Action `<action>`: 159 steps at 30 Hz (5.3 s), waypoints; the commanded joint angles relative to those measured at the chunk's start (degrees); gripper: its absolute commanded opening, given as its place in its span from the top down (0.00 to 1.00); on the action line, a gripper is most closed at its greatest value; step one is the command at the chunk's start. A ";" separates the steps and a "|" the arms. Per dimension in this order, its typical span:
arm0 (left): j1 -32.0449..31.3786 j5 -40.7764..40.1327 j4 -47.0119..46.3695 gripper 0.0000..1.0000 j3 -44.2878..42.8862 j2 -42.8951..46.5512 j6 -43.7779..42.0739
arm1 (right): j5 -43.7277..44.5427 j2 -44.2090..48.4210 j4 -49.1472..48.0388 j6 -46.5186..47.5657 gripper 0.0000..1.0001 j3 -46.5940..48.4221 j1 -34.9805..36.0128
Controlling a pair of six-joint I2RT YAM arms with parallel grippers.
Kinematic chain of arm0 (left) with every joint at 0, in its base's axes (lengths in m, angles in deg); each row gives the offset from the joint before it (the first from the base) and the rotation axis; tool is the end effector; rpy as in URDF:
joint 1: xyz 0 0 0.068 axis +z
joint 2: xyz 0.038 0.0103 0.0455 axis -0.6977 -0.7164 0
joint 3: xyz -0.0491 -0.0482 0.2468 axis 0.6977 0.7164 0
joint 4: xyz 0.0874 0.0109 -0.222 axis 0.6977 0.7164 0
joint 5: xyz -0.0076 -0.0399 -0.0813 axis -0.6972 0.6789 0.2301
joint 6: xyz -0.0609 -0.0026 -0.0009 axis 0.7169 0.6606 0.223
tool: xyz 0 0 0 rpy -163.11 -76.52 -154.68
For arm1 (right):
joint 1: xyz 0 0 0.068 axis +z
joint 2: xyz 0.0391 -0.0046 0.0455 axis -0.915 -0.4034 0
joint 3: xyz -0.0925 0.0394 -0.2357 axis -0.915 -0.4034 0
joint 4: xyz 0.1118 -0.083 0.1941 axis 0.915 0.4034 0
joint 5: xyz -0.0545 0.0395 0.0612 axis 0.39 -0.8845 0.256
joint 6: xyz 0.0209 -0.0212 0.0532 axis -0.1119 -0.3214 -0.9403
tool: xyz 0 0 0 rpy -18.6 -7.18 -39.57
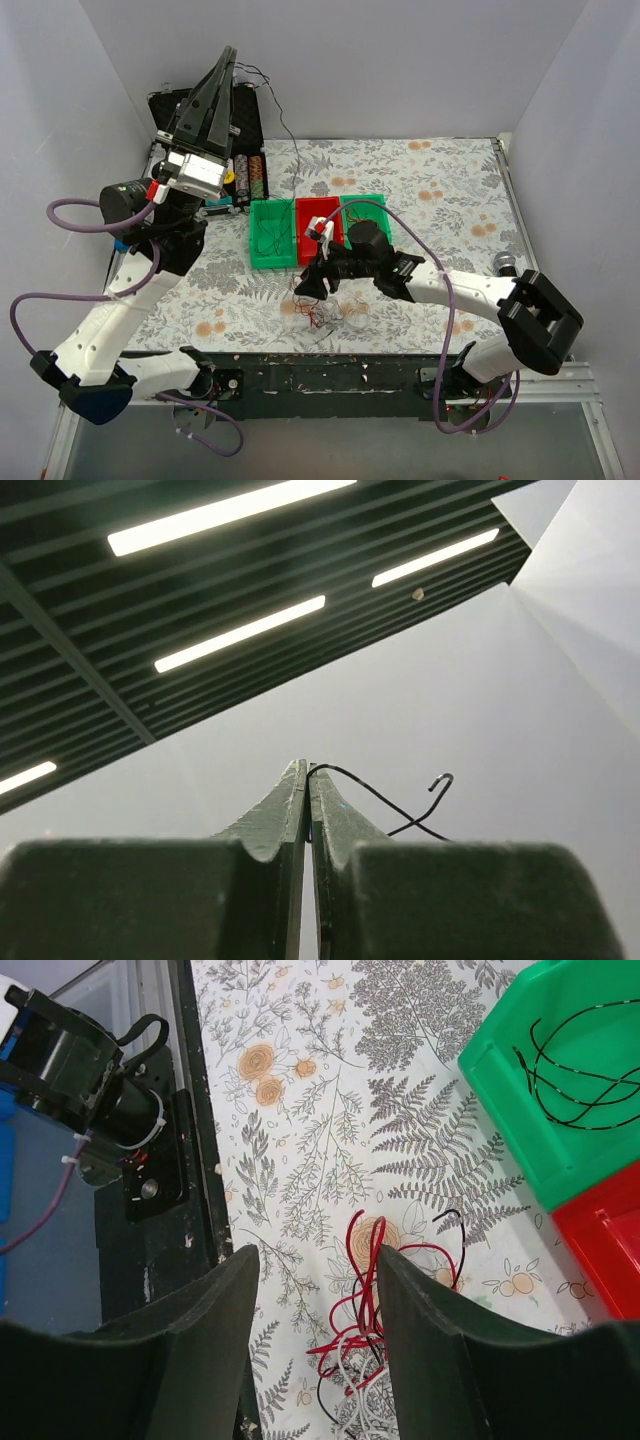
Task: Untangle the cables
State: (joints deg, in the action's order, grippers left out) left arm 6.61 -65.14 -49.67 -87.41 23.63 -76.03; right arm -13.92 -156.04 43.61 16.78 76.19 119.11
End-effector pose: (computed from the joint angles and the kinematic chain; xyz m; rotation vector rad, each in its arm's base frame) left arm 0.1299 -0.1117 0.5700 0.3911 0.4689 -0.6324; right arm 0.1716 0.2617 0.2372 -1.0572 1.7498 1.1760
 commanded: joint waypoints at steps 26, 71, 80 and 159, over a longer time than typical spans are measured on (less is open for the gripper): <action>-0.08 -10.03 -7.61 1.00 8.50 1.31 -3.02 | 10.18 5.81 2.11 -1.34 0.12 -1.24 -1.31; 11.26 -11.71 -12.36 1.00 18.08 -4.05 -0.56 | 39.90 19.87 7.82 -5.82 0.17 -6.34 -1.75; 13.80 -11.71 -15.44 1.00 16.42 -5.19 6.35 | 39.37 19.17 7.65 -6.09 0.17 -6.77 -2.02; 17.59 3.24 31.66 1.00 36.09 -10.73 7.19 | 45.44 22.07 30.40 -15.40 0.20 -10.64 -2.98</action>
State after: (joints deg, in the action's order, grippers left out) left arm 24.54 -62.47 -25.93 -52.09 13.42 -65.58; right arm 30.23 -135.89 69.43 4.71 66.38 116.43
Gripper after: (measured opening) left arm 0.017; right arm 0.799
